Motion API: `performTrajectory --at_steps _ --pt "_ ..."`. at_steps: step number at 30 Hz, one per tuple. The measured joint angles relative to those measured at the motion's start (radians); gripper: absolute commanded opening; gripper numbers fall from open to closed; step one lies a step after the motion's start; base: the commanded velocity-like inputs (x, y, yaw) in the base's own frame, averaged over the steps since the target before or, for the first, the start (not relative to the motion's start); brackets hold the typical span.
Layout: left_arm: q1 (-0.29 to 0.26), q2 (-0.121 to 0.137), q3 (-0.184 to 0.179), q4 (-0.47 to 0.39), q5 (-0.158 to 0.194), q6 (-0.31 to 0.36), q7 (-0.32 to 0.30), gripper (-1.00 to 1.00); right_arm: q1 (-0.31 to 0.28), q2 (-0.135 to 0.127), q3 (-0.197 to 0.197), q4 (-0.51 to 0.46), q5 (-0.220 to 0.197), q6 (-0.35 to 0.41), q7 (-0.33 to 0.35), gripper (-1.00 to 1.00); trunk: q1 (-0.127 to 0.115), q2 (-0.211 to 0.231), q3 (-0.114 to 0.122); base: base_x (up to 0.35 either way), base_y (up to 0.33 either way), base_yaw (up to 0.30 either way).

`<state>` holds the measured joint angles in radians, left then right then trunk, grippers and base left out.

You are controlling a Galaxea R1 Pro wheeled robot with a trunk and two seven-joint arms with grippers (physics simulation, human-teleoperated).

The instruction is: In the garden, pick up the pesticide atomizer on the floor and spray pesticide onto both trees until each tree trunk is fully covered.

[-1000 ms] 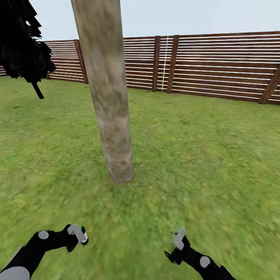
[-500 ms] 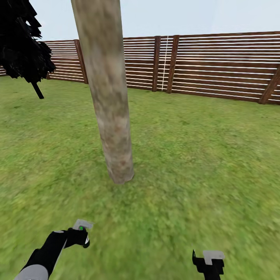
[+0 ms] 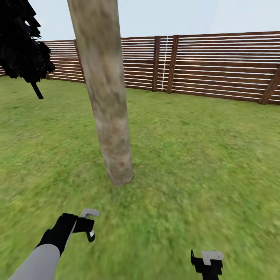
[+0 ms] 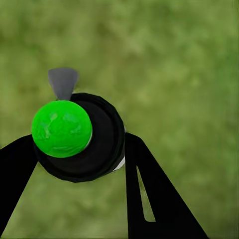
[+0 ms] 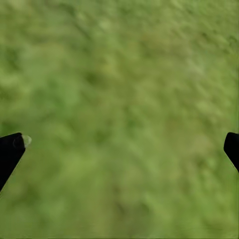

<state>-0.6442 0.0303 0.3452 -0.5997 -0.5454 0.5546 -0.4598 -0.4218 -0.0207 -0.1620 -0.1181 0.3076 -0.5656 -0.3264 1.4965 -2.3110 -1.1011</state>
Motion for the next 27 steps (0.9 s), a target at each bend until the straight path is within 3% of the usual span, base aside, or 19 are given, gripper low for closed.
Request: performTrajectory --at_steps 8,9,12,18,22,25,27 --pt "0.000 -0.011 0.000 0.001 0.004 -0.002 0.041 -1.00 0.000 0.003 0.000 0.000 -0.002 -0.001 0.000 1.00 0.000 0.000 0.000 0.229 -0.204 0.000" --pt "0.000 -0.012 -0.009 0.001 0.005 -0.002 0.041 -1.00 0.000 0.003 -0.001 0.000 -0.002 -0.002 0.000 1.00 0.000 0.000 0.000 0.230 -0.207 0.000" --pt "0.000 -0.012 -0.079 0.000 0.006 0.002 0.041 -1.00 0.000 0.004 -0.001 0.000 -0.001 -0.002 0.000 1.00 0.000 0.000 0.000 0.207 -0.162 0.000" --pt "-0.011 -0.013 -0.095 -0.005 0.006 0.004 0.040 -1.00 0.000 0.004 -0.001 0.000 -0.002 -0.003 -0.003 1.00 0.000 0.000 0.000 0.054 -0.034 -0.059" --pt "-0.014 0.000 -0.093 -0.068 0.003 0.007 0.039 -1.00 0.000 0.002 -0.002 -0.001 -0.002 -0.002 -0.004 1.00 0.000 0.000 0.000 0.001 0.000 -0.213" --pt "-0.006 -0.010 -0.099 -0.072 0.006 0.007 0.038 -1.00 0.000 0.002 -0.002 -0.001 -0.002 -0.003 -0.005 1.00 0.000 0.000 0.000 0.000 0.000 -0.035" --pt "-0.005 -0.040 -0.098 -0.069 0.016 0.008 0.037 -1.00 0.000 0.002 -0.002 -0.001 -0.002 -0.003 -0.005 1.00 0.000 0.000 0.000 0.000 0.000 -0.004"
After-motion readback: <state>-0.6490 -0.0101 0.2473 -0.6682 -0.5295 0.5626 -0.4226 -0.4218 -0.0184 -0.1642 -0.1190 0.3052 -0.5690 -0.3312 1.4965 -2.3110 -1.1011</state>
